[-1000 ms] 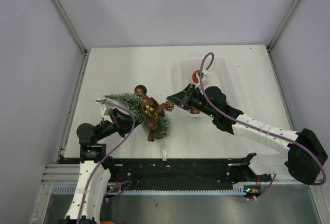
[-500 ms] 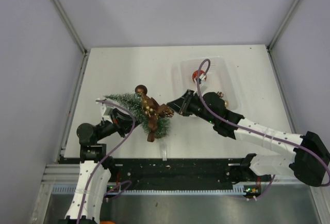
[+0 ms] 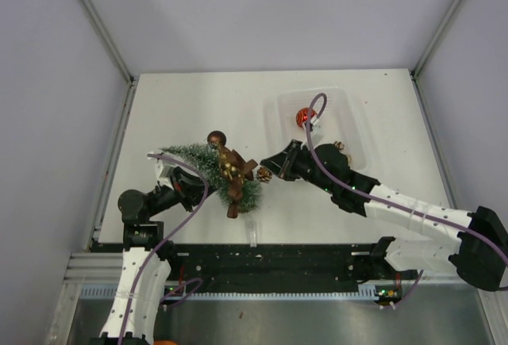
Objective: Decorate the small christmas tree
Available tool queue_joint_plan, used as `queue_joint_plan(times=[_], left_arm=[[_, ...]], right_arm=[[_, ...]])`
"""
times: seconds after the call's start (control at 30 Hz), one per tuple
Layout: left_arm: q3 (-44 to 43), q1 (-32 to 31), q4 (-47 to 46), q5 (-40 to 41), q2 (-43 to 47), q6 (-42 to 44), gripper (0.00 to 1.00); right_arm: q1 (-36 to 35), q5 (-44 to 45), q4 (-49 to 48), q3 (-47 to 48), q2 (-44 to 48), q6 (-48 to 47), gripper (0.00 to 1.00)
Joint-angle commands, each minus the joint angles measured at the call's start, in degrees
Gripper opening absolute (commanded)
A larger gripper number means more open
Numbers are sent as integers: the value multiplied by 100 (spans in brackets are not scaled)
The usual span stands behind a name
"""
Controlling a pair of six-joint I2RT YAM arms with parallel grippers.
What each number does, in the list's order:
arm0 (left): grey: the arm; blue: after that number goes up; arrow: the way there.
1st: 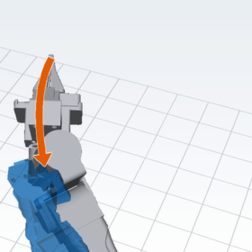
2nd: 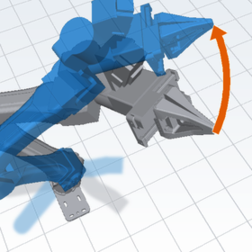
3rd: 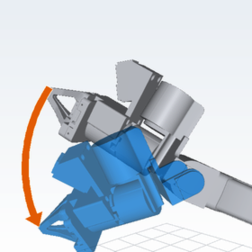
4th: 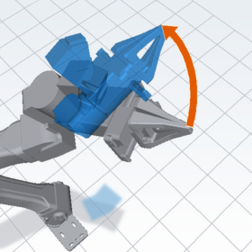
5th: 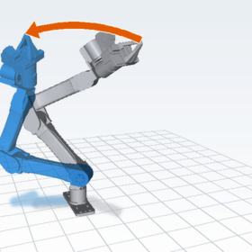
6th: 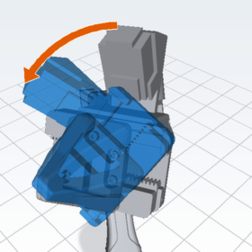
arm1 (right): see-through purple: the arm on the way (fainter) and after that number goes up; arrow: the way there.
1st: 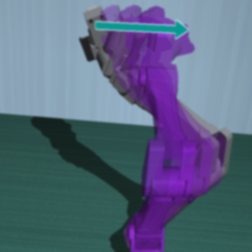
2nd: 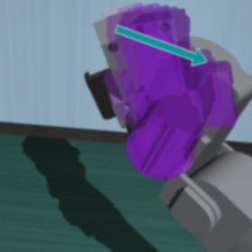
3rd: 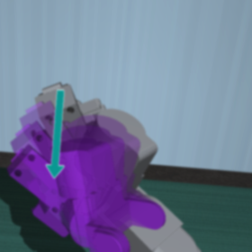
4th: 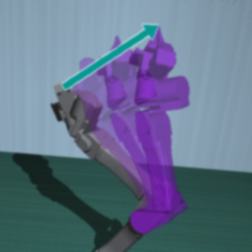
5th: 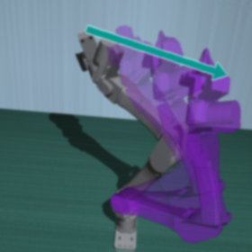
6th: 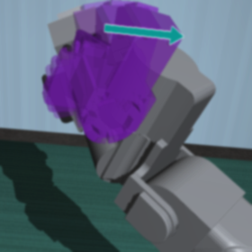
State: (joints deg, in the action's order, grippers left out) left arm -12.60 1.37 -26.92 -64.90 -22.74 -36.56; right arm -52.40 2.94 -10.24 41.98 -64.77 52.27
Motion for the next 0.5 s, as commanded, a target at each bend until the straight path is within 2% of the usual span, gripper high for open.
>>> queue_joint_plan(times=[0.0, 0.23, 0.47], left_arm=[[21, 22, -323, 92, 16, -36, 0], [12, 22, -332, 101, -11, -36, 0], [21, 13, -341, 109, -20, -36, 0]], right_arm=[[-86, 23, -479, 56, -96, 116, 0], [-279, 75, -742, 390, -527, 213, 0], [-367, 189, -936, 241, -528, 266, 0]])
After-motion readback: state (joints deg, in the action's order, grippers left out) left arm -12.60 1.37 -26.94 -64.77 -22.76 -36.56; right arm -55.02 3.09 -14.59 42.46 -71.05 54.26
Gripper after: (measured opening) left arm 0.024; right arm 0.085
